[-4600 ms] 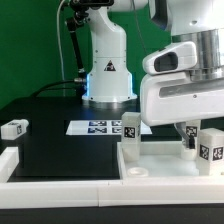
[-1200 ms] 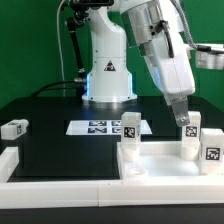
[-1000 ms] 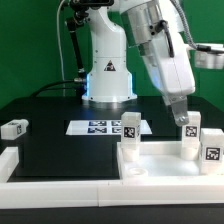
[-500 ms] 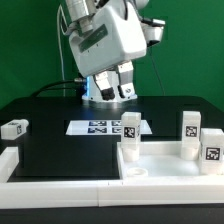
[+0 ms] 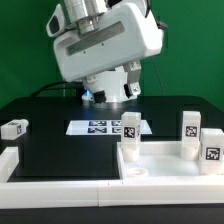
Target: Assemble square table
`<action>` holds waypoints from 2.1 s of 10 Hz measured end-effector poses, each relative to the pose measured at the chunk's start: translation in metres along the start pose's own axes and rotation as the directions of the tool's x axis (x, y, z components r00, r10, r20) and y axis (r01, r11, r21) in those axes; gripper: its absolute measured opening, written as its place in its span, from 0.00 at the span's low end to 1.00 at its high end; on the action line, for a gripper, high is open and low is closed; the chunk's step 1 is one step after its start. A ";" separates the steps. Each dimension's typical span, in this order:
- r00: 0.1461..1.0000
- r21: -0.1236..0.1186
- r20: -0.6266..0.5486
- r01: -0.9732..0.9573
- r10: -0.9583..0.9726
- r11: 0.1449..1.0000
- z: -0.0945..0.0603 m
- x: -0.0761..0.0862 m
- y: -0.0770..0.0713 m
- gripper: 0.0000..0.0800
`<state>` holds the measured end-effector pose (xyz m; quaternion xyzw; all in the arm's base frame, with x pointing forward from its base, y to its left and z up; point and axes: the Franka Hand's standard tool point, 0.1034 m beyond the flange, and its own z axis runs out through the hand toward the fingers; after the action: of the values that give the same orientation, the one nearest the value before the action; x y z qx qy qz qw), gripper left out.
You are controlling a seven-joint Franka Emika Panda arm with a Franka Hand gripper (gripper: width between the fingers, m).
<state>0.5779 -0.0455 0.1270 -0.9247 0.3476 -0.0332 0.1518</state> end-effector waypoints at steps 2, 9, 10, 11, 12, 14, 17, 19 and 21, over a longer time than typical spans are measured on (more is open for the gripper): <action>0.978 -0.032 -0.009 0.208 -0.208 0.978 -0.002 0.009 0.060 0.81; 0.923 -0.003 0.198 0.338 -0.331 0.941 0.005 0.001 0.116 0.81; 0.892 -0.030 0.342 0.325 -0.296 0.945 -0.001 -0.004 0.150 0.81; 0.857 -0.085 0.458 0.309 -0.238 0.947 -0.012 -0.002 0.177 0.81; 0.828 -0.093 0.526 0.282 -0.194 0.955 -0.017 0.008 0.192 0.81; 0.762 -0.077 0.625 0.277 -0.171 0.958 -0.012 0.003 0.189 0.81; 0.608 -0.043 0.782 0.272 -0.137 0.961 -0.008 -0.004 0.197 0.81; 0.588 -0.086 0.803 0.281 -0.100 0.956 -0.012 -0.002 0.246 0.81; 0.585 -0.082 0.803 0.292 -0.110 0.953 -0.009 -0.002 0.237 0.81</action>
Offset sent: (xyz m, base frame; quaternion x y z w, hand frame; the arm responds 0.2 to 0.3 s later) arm -0.0013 -0.0254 -0.0136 0.0906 0.0865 -0.2136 0.9689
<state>0.4249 -0.2149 0.0641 -0.8876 0.1387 0.3968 0.1884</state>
